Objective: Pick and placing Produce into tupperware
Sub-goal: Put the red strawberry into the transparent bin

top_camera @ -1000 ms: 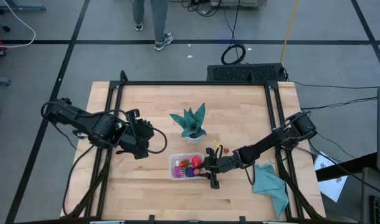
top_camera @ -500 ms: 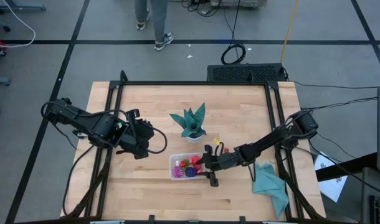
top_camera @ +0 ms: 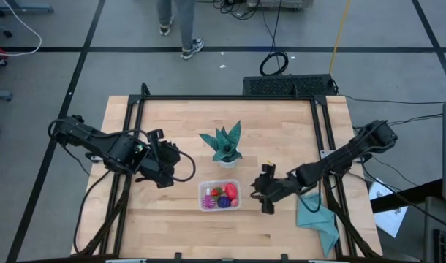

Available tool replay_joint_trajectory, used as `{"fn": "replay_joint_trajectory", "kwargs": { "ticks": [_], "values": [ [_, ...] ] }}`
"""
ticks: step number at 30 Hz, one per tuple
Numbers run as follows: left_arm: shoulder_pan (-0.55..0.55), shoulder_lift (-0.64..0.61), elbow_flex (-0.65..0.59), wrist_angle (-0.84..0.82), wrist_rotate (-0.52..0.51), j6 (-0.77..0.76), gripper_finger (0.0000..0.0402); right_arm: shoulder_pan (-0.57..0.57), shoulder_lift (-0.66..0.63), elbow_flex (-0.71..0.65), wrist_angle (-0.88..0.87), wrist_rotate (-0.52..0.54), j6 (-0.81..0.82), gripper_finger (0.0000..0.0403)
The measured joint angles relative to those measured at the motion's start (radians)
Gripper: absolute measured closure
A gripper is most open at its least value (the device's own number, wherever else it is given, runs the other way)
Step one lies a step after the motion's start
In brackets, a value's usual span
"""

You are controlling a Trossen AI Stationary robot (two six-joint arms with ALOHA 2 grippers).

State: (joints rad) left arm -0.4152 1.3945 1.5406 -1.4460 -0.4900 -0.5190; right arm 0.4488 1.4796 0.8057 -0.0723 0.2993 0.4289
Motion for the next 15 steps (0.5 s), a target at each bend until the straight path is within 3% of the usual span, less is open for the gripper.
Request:
{"fn": "replay_joint_trajectory", "kwargs": {
  "ticks": [4, 15],
  "values": [
    [-0.006, 0.0, 0.0, 0.0, -0.001, -0.008, 0.0215, -0.01, 0.005, -0.028, -0.095, 0.015, 0.063, 0.0216],
    [-0.006, 0.0, 0.0, -0.001, -0.005, -0.01, 0.0215, -0.057, 0.001, -0.095, -0.128, 0.011, 0.104, 0.0214]
  ]
}}
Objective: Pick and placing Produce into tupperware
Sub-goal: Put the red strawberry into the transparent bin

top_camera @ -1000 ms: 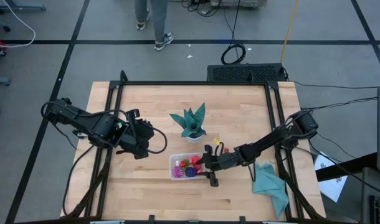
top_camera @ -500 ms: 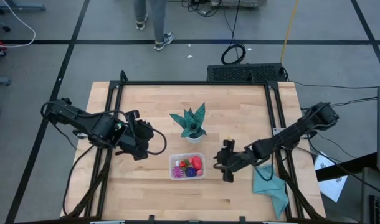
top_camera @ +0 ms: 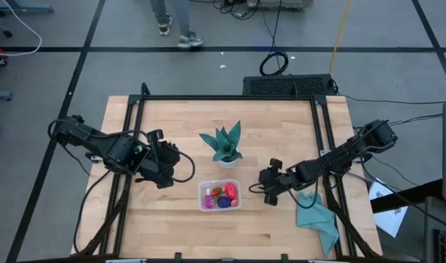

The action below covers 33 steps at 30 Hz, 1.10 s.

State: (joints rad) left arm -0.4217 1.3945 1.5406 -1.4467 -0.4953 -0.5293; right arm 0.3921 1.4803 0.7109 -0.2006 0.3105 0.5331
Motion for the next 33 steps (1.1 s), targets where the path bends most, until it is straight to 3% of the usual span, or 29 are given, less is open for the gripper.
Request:
{"fn": "replay_joint_trajectory", "kwargs": {
  "ticks": [10, 33],
  "values": [
    [0.0, 0.0, 0.0, 0.0, -0.003, 0.0, 0.0215, -0.018, 0.0, 0.0, -0.168, 0.003, 0.027, 0.0214],
    [0.0, 0.0, 0.0, 0.0, -0.003, 0.001, 0.0215, -0.053, -0.012, 0.002, -0.166, 0.0, 0.002, 0.0214]
  ]
}}
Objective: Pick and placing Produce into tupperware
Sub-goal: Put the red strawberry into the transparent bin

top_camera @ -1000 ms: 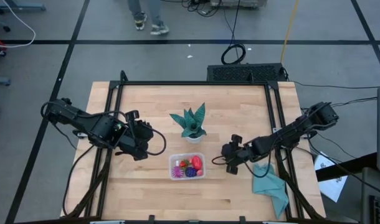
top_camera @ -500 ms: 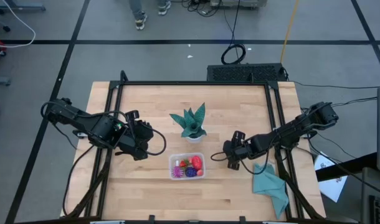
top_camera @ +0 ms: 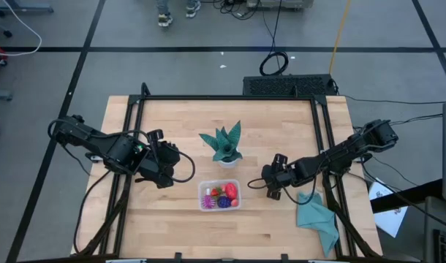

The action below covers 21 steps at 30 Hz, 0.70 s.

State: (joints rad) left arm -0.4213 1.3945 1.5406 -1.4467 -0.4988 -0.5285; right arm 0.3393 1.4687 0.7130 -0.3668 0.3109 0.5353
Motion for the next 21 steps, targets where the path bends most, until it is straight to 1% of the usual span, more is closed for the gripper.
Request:
{"fn": "replay_joint_trajectory", "kwargs": {
  "ticks": [7, 14, 21],
  "values": [
    [0.0, 0.0, 0.0, 0.0, 0.0, 0.0, 0.0215, 0.002, -0.062, 0.03, -0.005, 0.002, -0.055, 0.0214],
    [0.0, 0.0, 0.0, 0.0, 0.0, 0.0, 0.0215, 0.001, -0.134, 0.03, -0.163, 0.003, -0.017, 0.0214],
    [0.0, 0.0, 0.0, 0.0, 0.0, 0.0, 0.0215, 0.001, -0.134, 0.02, -0.155, 0.003, -0.067, 0.0214]
  ]
}}
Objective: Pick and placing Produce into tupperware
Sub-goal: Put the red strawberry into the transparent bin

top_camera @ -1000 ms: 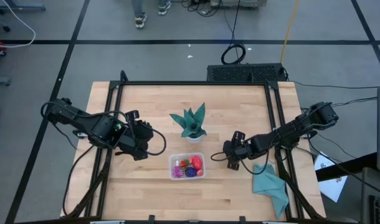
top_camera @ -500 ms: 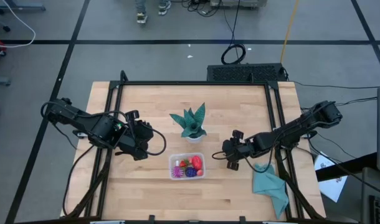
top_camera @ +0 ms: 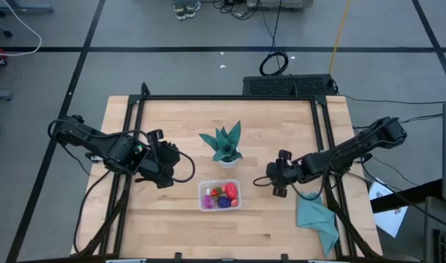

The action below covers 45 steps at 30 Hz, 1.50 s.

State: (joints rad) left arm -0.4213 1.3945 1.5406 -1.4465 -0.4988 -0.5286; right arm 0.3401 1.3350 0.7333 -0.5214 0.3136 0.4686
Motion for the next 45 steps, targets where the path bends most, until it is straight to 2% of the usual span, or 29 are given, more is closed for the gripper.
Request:
{"fn": "replay_joint_trajectory", "kwargs": {
  "ticks": [12, 18, 29, 38, 45],
  "values": [
    [0.0, 0.0, 0.0, 0.004, 0.0, -0.004, 0.0215, -0.001, 0.0, -0.065, 0.054, -0.004, -0.048, 0.0214],
    [0.0, 0.0, 0.0, 0.008, 0.0, -0.004, 0.0215, -0.037, 0.0, -0.096, 0.075, -0.005, -0.086, 0.0214],
    [0.0, 0.0, 0.0, 0.008, -0.001, -0.004, 0.0215, -0.126, 0.0, -0.154, 0.185, -0.108, -0.152, 0.0213],
    [0.0, 0.0, 0.0, 0.008, -0.008, -0.001, 0.0215, -0.132, 0.0, -0.167, 0.228, -0.109, -0.167, 0.0214],
    [0.0, 0.0, 0.0, 0.008, -0.009, -0.003, 0.0215, -0.132, 0.0, -0.167, 0.227, -0.11, -0.165, 0.0242]
  ]
}}
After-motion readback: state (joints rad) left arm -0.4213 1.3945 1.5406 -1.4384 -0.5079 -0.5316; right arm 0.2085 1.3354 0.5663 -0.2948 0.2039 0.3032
